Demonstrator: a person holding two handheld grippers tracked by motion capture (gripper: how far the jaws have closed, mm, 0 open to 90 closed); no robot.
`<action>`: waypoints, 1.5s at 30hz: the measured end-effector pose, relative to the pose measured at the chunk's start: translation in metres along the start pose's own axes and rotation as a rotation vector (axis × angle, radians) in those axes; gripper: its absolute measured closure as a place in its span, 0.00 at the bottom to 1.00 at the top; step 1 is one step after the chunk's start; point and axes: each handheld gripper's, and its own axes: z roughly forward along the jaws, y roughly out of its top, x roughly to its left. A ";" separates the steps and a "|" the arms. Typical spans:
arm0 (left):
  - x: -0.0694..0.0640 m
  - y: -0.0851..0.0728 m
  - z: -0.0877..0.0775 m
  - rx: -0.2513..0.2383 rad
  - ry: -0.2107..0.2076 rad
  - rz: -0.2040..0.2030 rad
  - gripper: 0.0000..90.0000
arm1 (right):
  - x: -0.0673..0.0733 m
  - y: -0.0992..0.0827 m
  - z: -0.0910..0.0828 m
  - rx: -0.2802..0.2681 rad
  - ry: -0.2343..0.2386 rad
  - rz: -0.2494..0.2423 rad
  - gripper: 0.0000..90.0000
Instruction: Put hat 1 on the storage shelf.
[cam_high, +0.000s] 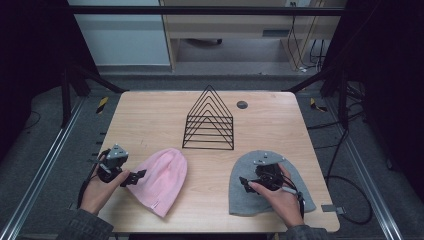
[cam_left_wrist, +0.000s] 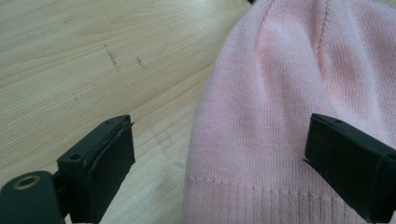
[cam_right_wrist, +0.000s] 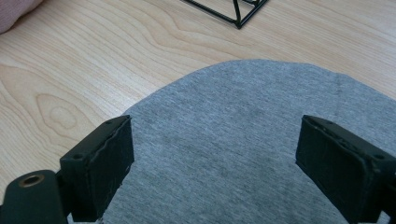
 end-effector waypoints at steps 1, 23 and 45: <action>-0.001 0.000 0.001 0.004 -0.003 0.005 0.08 | 0.000 0.000 0.000 0.001 0.000 0.002 0.13; -0.004 0.097 0.020 0.077 -0.027 0.166 0.23 | -0.001 -0.002 -0.005 -0.027 -0.026 0.020 0.26; -0.021 0.091 0.088 0.265 -0.141 0.239 0.30 | 0.000 -0.002 -0.001 -0.007 -0.010 0.008 0.27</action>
